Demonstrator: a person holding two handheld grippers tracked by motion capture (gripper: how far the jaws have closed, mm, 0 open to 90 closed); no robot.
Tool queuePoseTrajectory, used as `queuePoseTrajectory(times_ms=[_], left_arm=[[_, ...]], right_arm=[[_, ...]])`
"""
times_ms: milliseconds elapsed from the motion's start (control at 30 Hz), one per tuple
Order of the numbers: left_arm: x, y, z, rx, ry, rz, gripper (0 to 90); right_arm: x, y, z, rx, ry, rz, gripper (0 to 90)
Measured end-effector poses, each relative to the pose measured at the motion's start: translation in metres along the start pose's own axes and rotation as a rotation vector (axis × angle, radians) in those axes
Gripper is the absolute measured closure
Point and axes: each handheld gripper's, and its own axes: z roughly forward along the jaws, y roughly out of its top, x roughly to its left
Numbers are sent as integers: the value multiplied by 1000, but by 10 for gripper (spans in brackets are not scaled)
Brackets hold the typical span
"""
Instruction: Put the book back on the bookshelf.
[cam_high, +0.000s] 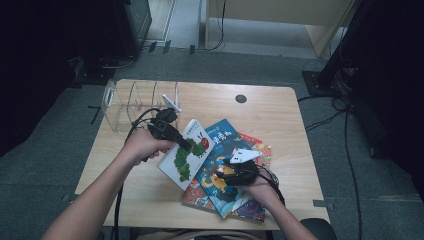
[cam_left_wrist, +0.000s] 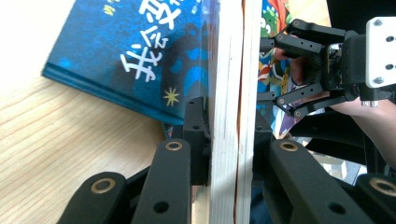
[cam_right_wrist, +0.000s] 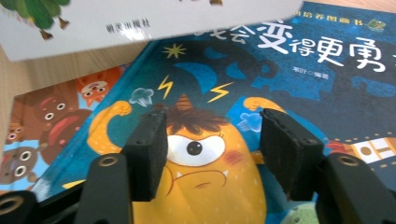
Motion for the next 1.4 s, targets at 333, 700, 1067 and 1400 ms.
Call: queuePoseTrajectory(times_ms=[333, 700, 1067, 1400], left_arm=[[13, -2, -12, -19, 9, -35, 771], [20, -3, -29, -39, 66, -52, 771], [27, -9, -38, -33, 121, -77, 771], [35, -15, -45, -39, 169, -89, 771]], right_arm=[[-2, 1, 2, 13, -59, 10, 341], [1, 1, 4, 25, -73, -20, 303], [1, 1, 4, 29, -77, -14, 291], [1, 1, 4, 29, -77, -16, 287]])
